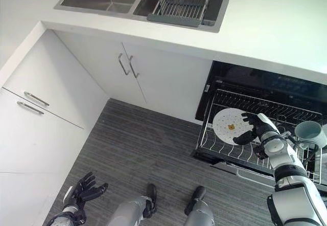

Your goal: Place the dishes in the dishwasher.

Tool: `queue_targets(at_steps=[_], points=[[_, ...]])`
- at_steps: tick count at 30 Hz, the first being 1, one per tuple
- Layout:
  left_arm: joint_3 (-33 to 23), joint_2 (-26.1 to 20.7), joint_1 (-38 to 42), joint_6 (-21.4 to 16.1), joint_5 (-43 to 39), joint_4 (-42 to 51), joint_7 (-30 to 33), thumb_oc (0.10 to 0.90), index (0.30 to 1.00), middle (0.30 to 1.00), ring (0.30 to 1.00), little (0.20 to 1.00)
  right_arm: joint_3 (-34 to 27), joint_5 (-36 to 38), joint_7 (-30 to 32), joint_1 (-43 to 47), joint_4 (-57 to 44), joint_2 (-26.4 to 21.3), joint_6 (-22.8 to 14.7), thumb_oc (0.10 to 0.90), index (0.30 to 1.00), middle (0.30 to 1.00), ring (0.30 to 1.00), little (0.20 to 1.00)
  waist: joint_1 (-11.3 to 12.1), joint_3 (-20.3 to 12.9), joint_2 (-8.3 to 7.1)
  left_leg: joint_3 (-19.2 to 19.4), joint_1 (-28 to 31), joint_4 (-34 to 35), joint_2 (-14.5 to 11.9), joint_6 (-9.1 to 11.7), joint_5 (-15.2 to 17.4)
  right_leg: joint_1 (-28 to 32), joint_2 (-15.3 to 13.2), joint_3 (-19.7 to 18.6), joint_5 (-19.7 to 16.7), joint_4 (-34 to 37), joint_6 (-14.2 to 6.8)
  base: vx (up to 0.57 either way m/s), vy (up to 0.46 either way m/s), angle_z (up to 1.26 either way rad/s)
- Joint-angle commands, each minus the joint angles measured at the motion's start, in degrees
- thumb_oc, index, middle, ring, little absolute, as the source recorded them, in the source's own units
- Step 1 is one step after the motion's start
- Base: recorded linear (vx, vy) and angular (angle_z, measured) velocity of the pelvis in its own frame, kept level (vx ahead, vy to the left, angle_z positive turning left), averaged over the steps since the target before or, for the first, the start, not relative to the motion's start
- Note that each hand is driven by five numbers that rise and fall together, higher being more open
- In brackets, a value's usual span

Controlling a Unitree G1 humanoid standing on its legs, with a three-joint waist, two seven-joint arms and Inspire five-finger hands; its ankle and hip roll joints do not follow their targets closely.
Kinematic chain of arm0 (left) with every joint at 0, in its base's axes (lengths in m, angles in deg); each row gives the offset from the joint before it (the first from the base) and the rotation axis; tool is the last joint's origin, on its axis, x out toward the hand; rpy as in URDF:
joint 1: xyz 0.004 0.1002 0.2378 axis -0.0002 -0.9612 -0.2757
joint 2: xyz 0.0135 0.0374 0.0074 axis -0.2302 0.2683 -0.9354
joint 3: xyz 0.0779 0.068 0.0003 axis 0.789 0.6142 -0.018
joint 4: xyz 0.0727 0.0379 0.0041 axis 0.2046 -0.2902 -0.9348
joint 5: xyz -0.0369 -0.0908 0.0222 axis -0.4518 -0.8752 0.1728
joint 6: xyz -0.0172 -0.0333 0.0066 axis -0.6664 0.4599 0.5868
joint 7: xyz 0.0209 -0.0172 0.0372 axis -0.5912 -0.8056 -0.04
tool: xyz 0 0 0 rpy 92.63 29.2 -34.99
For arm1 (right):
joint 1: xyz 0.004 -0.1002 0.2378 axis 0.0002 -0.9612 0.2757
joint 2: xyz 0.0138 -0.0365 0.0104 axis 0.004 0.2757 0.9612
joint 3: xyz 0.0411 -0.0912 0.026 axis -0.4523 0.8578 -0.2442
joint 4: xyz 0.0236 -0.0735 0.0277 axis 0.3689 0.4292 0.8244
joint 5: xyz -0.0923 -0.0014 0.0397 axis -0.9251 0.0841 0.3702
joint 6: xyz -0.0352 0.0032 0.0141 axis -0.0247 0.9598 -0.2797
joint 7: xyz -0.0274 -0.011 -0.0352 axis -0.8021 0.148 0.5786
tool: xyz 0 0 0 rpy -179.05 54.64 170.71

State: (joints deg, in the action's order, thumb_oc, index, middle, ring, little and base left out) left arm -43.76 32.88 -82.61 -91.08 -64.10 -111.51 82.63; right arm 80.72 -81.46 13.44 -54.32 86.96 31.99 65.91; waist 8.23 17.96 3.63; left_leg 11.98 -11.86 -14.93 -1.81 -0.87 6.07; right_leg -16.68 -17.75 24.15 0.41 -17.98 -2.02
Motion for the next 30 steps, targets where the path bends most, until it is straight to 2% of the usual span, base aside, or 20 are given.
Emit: queue_targets(at_steps=[1,3,7,9,10,11,13,15,17,20,21,25,27,30], points=[[-0.3,-3.7,-2.3,-2.7,-1.0,2.8,0.4,0.8,0.9,0.9,0.9,0.9,-0.5,5.1,0.5,3.9,-2.3,-2.8,-3.2,0.8,0.9,0.9,0.9,0.9,1.6,-3.5,-0.7,-7.5,1.8,-2.3,-2.7,5.7,7.5,-0.5,-0.3,-2.6,2.9,0.8,-8.1,0.11,0.07,-0.03],[-0.7,-3.5,-2.4,-2.2,-0.2,2.5,0.6,0.8,0.9,0.9,0.9,0.9,-1.5,9.0,-0.5,3.4,-4.6,-2.5,-1.8,0.8,0.9,0.9,0.9,0.9,1.5,-4.0,-1.09,-8.0,3.4,-2.3,-2.9,5.6,9.0,0.6,0.2,-3.2,3.6,0.8,-9.1,0.12,0.068,-0.06],[-1.3,-3.2,-2.6,-1.9,1.1,2.0,1.1,0.8,0.9,0.9,0.9,0.9,-4.5,15.8,-0.6,1.6,-10.0,-1.7,1.3,0.8,0.9,0.9,0.9,0.9,0.8,-4.3,-2.49,-7.3,4.2,-2.3,-2.7,5.0,8.5,0.9,-0.2,-2.5,2.1,0.8,-8.7,0.0,0.059,-0.08],[-1.9,-2.8,-3.0,-2.2,2.1,1.2,1.5,0.8,0.9,0.9,0.9,0.9,-6.7,19.3,0.6,-0.6,-14.7,-1.0,4.5,0.8,0.9,0.9,0.9,0.9,0.2,-4.7,-3.45,-7.1,5.3,-2.3,-2.8,4.7,9.0,1.7,-0.1,-2.6,1.9,0.8,-9.0,0.08,0.061,-0.02],[-2.0,-2.7,-3.1,-2.2,2.3,1.2,1.5,0.8,0.9,0.9,0.9,0.9,-7.1,20.2,0.9,-1.0,-15.5,-0.9,4.8,0.8,0.9,0.9,0.9,0.9,0.2,-4.7,-3.59,-7.1,5.5,-2.3,-2.8,4.7,9.1,1.8,-0.1,-2.7,1.9,0.8,-9.0,0.09,0.073,-0.06],[-2.4,-2.3,-3.3,-2.7,2.6,0.4,1.9,0.8,0.9,0.9,0.9,0.9,-8.7,22.5,1.5,-3.0,-19.2,-0.4,7.1,0.8,0.9,0.9,0.9,0.9,-0.4,-4.9,-4.14,-6.8,6.2,-2.3,-2.8,4.5,9.4,2.3,0.0,-2.8,1.8,0.8,-9.1,0.08,0.064,-0.09],[-3.2,-1.6,-3.6,-3.3,3.0,-0.2,2.5,0.8,0.9,0.9,0.9,0.9,-12.0,28.0,3.1,-6.5,-24.9,1.5,9.7,0.8,0.9,0.9,0.9,0.9,-1.4,-5.1,-4.89,-6.4,7.1,-2.3,-3.0,4.2,9.9,2.9,0.2,-3.2,1.5,0.8,-9.3,0.08,0.07,-0.2],[-4.9,-0.5,-3.6,-4.1,3.5,-0.9,3.0,0.8,0.9,0.9,0.9,0.9,-19.3,35.5,8.3,-14.8,-37.2,8.1,11.5,0.8,0.9,0.9,0.9,0.9,-3.8,-5.1,-5.77,-5.1,8.5,-2.3,-3.6,3.5,10.9,3.7,0.6,-4.3,1.3,0.8,-9.6,0.07,0.08,-0.28],[-5.5,0.1,-3.8,-4.6,3.7,-1.2,3.2,0.8,0.9,0.9,0.9,0.9,-22.4,38.0,10.2,-19.0,-42.7,11.3,11.1,0.8,0.9,0.9,0.9,0.9,-4.7,-5.1,-6.06,-4.7,9.1,-2.3,-3.6,3.2,11.3,3.9,0.6,-4.8,1.1,0.8,-9.7,0.04,0.059,-0.23],[-6.7,1.5,-4.5,-5.6,4.1,-1.6,4.0,0.8,0.9,0.9,0.9,0.9,-27.1,44.6,14.3,-25.2,-52.4,18.7,9.0,0.8,0.9,0.9,0.9,0.9,-6.8,-5.2,-6.33,-4.0,10.3,-2.3,-3.7,2.5,12.1,4.2,0.8,-6.0,0.6,0.8,-9.8,0.03,0.064,-0.22],[-7.2,2.1,-4.6,-5.8,4.2,-1.7,4.5,0.8,0.9,0.9,0.9,0.9,-28.4,46.6,15.4,-27.5,-56.5,22.6,8.5,0.8,0.9,0.9,0.9,0.9,-7.8,-5.2,-6.33,-3.6,10.6,-2.3,-3.8,2.3,12.4,4.1,0.8,-6.7,0.3,0.8,-9.8,0.02,0.066,-0.28],[-7.9,3.6,-5.2,-6.4,3.9,-1.9,5.6,0.8,0.9,0.9,0.9,0.9,-28.5,50.3,17.5,-33.2,-63.7,30.1,6.1,0.8,0.9,0.9,0.9,0.9,-10.2,-5.1,-6.25,-2.6,11.5,-2.3,-3.6,1.6,12.9,3.7,1.1,-8.4,-0.1,0.8,-9.8,0.01,0.064,-0.28],[-8.3,4.5,-5.8,-7.0,3.8,-2.1,6.0,0.8,0.9,0.9,0.9,0.9,-28.3,51.7,18.5,-35.9,-65.6,33.0,3.3,0.8,0.9,0.9,0.9,0.9,-11.3,-4.9,-6.06,-2.0,11.9,-2.3,-3.5,1.3,13.2,3.5,1.2,-9.2,-0.3,0.8,-9.8,0.0,0.078,-0.26],[-7.8,5.9,-7.6,-8.1,3.6,-1.8,6.9,0.8,0.9,0.9,0.9,0.9,-26.7,53.0,22.2,-41.2,-65.0,37.7,-5.1,0.8,0.9,0.9,0.9,0.9,-13.2,-5.0,-5.76,-0.7,12.8,-2.3,-3.1,0.8,13.7,3.1,1.3,-10.6,-0.7,0.8,-9.9,0.02,0.08,-0.33]])
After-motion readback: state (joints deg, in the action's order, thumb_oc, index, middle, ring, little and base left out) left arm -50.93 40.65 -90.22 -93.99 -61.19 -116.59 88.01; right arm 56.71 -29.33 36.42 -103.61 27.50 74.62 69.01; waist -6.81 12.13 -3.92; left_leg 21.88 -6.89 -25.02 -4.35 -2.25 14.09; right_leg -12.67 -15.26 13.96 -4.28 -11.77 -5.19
